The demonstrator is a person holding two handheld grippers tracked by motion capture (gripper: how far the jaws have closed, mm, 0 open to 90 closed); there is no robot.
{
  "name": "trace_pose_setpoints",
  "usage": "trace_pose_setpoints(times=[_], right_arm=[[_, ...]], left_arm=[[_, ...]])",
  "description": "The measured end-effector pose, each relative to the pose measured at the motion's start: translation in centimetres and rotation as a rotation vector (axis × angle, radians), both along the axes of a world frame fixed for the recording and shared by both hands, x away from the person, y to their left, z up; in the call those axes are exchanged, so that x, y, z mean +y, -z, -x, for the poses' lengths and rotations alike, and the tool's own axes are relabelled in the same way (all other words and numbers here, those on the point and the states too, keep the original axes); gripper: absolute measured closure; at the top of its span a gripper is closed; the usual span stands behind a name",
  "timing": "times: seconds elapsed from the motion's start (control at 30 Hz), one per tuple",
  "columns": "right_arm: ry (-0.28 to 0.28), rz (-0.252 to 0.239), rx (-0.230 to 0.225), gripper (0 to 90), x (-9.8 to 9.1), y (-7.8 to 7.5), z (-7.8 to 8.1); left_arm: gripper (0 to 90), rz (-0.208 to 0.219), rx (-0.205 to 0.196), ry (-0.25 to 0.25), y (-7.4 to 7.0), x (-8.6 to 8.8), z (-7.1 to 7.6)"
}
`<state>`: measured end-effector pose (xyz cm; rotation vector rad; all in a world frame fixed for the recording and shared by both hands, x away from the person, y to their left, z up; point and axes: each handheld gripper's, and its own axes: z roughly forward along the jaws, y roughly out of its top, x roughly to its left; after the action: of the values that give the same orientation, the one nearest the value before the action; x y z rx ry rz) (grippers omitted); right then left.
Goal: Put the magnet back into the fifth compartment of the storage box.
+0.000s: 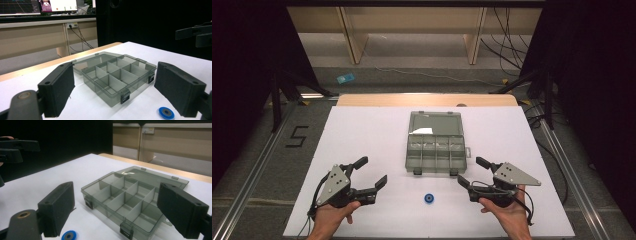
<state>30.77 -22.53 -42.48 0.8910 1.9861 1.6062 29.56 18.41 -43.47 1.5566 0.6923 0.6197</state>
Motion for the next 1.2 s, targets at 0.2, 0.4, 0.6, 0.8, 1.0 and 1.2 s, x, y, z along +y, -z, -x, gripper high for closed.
trace_pose_setpoints(times=[0.2,0.4,0.6,0.8,1.0,1.2], right_arm=[[0.004,0.008,0.002,15.6,0.0,0.0,0.0],[0.0,0.01,0.004,15.6,0.0,0.0,0.1],[-0.008,0.01,0.025,15.6,0.2,0.0,0.1],[-0.014,0.009,0.017,15.5,0.4,-0.1,0.1],[-0.044,0.034,0.008,15.5,1.0,-0.5,-0.1],[-0.062,0.092,0.018,15.5,1.5,-0.8,-0.1]], left_arm=[[15.6,0.002,0.0,0.0,0.0,0.0,0.0],[15.6,0.0,0.001,0.001,0.0,0.0,0.0],[15.6,0.003,0.001,-0.001,0.0,0.0,0.0],[15.6,0.001,0.003,-0.001,0.0,0.0,0.0],[15.6,0.001,0.002,-0.001,0.1,0.0,-0.1],[15.6,0.001,0.003,-0.002,0.1,0.0,-0.1]])
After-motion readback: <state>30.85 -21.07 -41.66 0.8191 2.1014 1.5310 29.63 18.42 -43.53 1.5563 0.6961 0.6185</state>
